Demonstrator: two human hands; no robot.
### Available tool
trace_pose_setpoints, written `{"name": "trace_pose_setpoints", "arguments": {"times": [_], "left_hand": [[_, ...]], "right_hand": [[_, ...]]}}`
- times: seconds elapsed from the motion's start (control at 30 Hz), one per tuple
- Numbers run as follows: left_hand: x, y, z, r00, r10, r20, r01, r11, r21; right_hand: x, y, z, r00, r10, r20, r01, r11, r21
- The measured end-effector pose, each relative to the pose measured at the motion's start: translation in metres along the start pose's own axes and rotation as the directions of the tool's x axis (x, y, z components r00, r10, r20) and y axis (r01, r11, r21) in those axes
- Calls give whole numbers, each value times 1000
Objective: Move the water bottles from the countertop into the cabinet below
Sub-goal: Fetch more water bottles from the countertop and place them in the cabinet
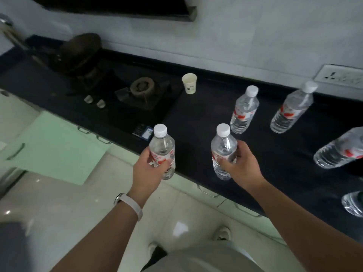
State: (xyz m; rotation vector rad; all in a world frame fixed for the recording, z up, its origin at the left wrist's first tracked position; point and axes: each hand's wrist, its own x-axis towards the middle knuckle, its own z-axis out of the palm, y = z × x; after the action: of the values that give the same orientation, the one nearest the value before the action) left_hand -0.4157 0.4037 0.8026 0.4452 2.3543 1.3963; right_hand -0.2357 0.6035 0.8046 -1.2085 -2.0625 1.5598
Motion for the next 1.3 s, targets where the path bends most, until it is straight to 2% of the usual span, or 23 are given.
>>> {"name": "trace_pose_setpoints", "arguments": {"times": [0.2,0.43,0.7,0.83,1.1,1.3], "left_hand": [[-5,-44,-91,989,-60,-139,46,994,-99],[-9,-109,-210,963,-125,-240,79,978,-194],[-25,-174,-339,900,-189,-392,67,950,-305],[-42,-197,-392,840,-227,-493,65,944,-324],[-81,-237,-465,692,-335,-640,121,927,-355],[-85,-261,-506,584,-384,-715,162,918,-361]], "right_hand": [[-13,-57,86,993,-73,88,73,997,4],[-43,-113,212,967,-157,203,179,979,-94],[-80,-167,352,919,-241,311,287,951,-111],[-96,-191,409,882,-294,369,348,933,-89],[-118,-223,506,739,-349,576,440,898,-20],[-117,-242,581,648,-357,673,464,885,23]]}}
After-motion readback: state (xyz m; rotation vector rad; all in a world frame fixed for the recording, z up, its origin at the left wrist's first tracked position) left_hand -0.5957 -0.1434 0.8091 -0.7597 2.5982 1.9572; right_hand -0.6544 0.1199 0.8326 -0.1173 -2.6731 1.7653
